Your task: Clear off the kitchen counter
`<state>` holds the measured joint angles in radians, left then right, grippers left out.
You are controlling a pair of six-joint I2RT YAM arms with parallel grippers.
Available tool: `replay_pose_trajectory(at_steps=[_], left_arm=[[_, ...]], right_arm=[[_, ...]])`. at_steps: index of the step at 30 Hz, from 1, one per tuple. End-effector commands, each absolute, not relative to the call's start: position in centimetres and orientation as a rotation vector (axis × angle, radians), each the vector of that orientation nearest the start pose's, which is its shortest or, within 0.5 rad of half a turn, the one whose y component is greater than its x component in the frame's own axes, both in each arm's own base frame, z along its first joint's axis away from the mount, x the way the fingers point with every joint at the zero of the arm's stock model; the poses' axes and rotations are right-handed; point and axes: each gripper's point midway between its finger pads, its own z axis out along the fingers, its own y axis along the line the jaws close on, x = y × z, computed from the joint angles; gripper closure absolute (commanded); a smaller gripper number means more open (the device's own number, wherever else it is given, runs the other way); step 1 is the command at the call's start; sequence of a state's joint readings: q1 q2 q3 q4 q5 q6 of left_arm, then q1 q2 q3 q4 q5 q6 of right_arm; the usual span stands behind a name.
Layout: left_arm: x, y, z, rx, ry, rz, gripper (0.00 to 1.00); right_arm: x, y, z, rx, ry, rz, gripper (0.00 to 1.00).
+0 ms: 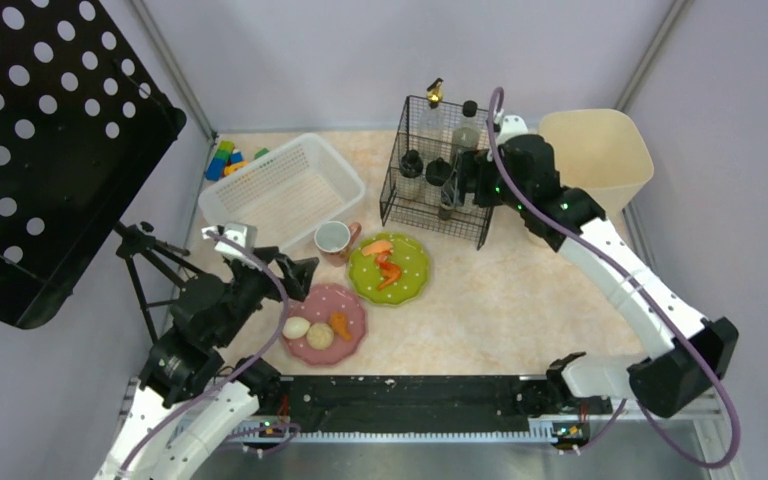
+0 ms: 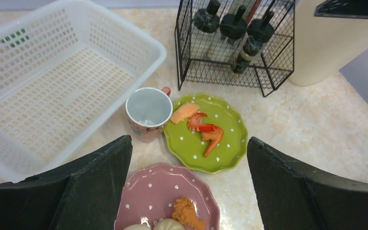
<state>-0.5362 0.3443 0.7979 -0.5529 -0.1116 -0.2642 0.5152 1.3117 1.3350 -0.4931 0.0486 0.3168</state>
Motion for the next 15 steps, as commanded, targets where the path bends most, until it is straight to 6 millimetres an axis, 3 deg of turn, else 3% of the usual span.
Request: replay_pose_trajectory(at_steps=[1, 10, 15], left_arm=[[19.5, -11.2, 28.9, 0.152, 1.778, -0.526, 0.06], [20.8, -13.4, 27.1, 0.13, 1.918, -0.592, 0.06], [21.3, -14.5, 24.7, 0.06, 2.013, -0.637, 0.05]], right_arm=[[32.1, 20.1, 27.6, -0.211, 2.072, 0.512, 0.14], [26.3, 20.4, 23.6, -0.283, 2.118, 0.578, 0.14], [23.3, 22.4, 19.7, -0.344, 2.179, 0.706, 0.14]])
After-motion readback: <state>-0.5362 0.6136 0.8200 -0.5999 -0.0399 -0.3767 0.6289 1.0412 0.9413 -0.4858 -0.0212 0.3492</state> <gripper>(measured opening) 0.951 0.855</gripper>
